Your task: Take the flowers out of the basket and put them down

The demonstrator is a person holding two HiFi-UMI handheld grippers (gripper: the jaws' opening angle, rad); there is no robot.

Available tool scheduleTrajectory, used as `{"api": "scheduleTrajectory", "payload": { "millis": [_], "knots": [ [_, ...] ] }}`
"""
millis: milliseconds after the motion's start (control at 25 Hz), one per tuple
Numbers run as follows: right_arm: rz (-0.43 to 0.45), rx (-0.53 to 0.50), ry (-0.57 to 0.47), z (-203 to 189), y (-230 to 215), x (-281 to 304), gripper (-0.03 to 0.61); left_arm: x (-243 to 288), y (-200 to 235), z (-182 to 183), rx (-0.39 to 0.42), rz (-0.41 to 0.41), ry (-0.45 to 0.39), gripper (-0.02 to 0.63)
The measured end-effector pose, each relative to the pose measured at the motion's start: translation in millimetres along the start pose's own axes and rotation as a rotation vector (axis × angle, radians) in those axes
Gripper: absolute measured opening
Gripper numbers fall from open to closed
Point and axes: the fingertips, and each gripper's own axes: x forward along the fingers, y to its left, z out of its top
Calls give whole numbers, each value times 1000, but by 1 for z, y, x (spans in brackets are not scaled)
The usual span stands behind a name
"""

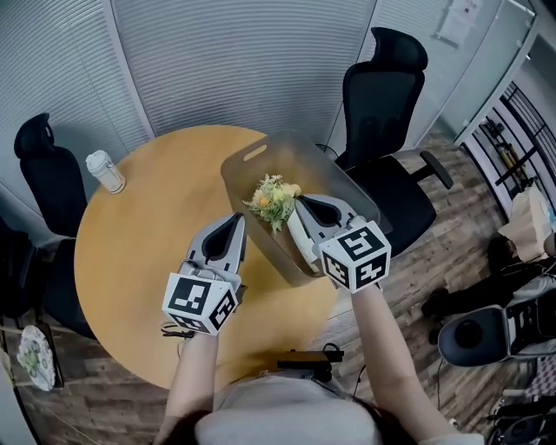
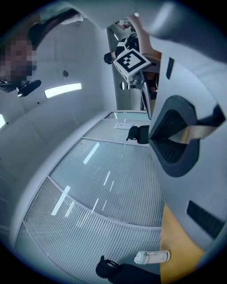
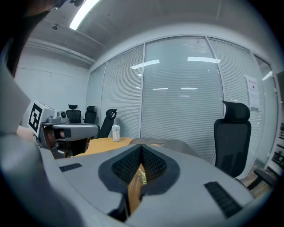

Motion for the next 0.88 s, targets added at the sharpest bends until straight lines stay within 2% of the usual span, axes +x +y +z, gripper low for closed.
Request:
{"api": "scheduleTrajectory", "payload": {
  "millis": [320,880],
  "knots": [
    [51,27,179,-24,-23,37,23,14,11,-6,0,16,18,5],
    [48,73,487,-96,-54,78,26,30,21,-17,-13,16,47,5]
  ]
}}
